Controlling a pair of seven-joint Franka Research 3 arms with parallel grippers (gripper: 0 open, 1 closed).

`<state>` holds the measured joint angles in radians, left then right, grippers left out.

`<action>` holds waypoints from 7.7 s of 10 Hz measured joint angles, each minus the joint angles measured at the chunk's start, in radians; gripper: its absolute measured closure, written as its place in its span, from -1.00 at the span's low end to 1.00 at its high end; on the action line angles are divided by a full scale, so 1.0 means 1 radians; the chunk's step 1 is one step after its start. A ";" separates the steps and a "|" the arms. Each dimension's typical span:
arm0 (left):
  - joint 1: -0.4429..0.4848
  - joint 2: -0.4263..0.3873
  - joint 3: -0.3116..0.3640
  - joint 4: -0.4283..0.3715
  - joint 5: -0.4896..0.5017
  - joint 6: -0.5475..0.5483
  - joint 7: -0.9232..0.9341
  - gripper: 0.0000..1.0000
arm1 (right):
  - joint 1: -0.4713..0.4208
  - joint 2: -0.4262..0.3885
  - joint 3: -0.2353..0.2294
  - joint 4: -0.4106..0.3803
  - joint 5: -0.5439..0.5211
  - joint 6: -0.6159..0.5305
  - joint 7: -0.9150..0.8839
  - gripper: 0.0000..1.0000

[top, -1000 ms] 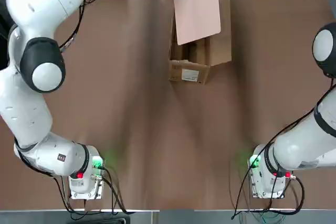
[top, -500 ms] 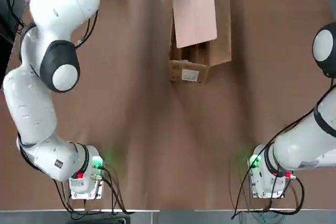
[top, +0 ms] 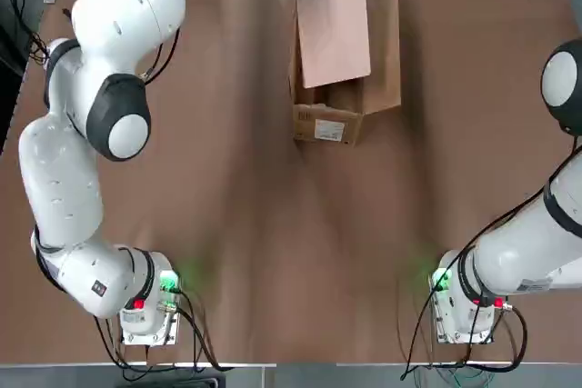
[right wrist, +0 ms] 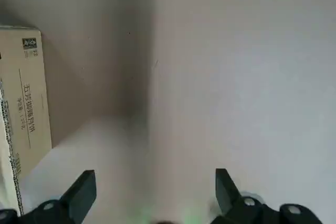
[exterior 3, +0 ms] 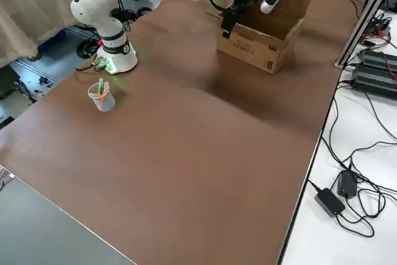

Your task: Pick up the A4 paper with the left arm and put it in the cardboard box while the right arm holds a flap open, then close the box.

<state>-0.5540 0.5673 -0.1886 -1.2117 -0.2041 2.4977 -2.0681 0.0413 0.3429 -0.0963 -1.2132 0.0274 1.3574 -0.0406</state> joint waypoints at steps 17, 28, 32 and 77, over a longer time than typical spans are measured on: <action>-0.042 0.109 0.010 -0.003 0.105 -0.086 0.003 0.41 | 0.001 0.000 0.003 0.000 0.001 0.000 0.000 -1.00; -0.027 0.141 0.046 -0.003 0.107 -0.104 0.021 0.67 | 0.001 0.000 0.005 0.000 0.001 0.000 0.000 -1.00; -0.025 0.119 0.048 0.021 0.107 -0.126 0.026 -0.49 | 0.001 0.000 0.005 0.000 0.001 0.000 0.000 -1.00; 0.125 0.004 0.052 0.012 0.020 -0.467 0.379 -1.00 | 0.400 0.264 0.015 -0.174 0.576 0.333 0.322 0.98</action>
<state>-0.4290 0.5713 -0.1364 -1.1998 -0.1841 2.0304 -1.6892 0.4411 0.6067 -0.0811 -1.3875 0.6036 1.6907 0.2814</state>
